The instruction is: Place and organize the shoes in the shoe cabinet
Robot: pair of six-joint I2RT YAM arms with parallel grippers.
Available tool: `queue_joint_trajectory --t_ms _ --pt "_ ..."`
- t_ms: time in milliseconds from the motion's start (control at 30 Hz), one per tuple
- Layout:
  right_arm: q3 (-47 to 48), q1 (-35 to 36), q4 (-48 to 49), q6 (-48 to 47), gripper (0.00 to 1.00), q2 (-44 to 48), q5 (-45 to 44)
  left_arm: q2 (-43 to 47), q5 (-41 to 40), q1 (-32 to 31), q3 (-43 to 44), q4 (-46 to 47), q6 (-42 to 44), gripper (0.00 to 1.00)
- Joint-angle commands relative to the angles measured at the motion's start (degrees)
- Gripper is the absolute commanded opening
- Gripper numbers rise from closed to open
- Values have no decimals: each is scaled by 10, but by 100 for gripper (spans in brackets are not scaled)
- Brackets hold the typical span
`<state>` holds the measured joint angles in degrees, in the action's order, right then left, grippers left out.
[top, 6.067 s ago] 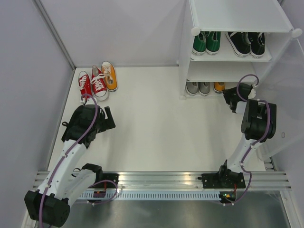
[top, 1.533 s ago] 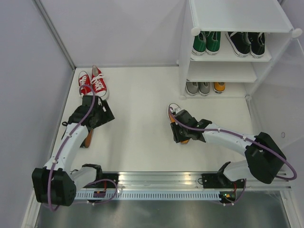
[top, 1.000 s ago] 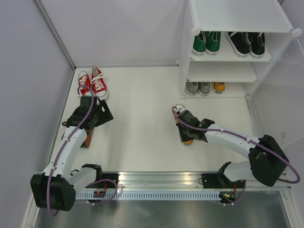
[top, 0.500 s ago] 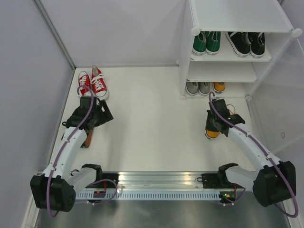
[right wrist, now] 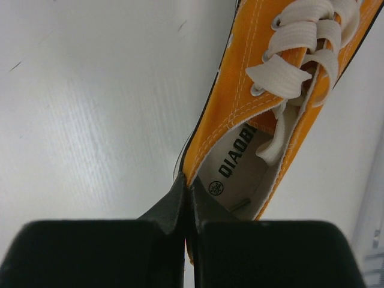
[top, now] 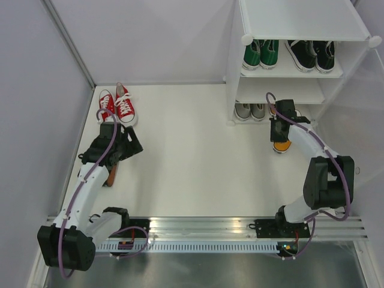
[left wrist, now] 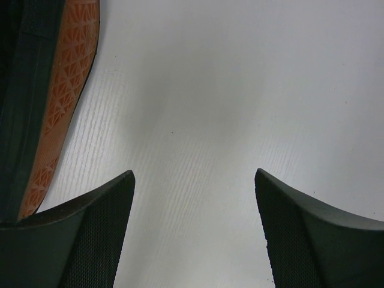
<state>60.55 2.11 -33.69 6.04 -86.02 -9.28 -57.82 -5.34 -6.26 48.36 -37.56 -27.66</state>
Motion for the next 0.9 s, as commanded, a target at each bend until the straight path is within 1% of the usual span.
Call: queue_joint_trajectory --t_ms 0,67,100,167,233,300,333,367,433,533,633,767,833,867 --pt "57 -8 70 -55 1 -42 -79 20 18 -1 -3 15 17 84" --pt "60 -14 96 -66 1 -72 -110 24 28 -1 -6 16 16 84" --pt "63 -17 113 -81 1 -83 -111 25 31 -1 -6 18 17 84" --pt "81 -17 115 -107 1 -111 -128 27 39 -1 -5 19 17 84" --pt "80 -17 150 -152 1 -122 -135 32 43 -1 -5 19 19 85" --pt "73 -17 184 -173 1 -135 -159 38 46 -1 -5 22 19 85" --pt "73 -35 192 -182 1 -139 -152 39 46 -1 -5 21 19 85" --pt "68 -38 201 -204 1 -142 -138 40 47 -2 -5 21 21 85" --pt "61 -45 236 -225 1 -142 -138 42 51 -2 -5 22 20 85" --pt "62 -67 261 -233 1 -144 -95 46 51 -3 -5 22 20 85" --pt "70 -87 272 -247 2 -156 -71 51 51 -5 -6 22 20 85" --pt "105 -93 255 -267 6 -200 -62 53 51 -7 -8 22 20 85" --pt "112 -100 260 -262 17 -211 -48 51 50 -7 -7 23 20 85" --pt "115 -102 260 -262 26 -215 -46 52 48 -7 -7 24 20 85"
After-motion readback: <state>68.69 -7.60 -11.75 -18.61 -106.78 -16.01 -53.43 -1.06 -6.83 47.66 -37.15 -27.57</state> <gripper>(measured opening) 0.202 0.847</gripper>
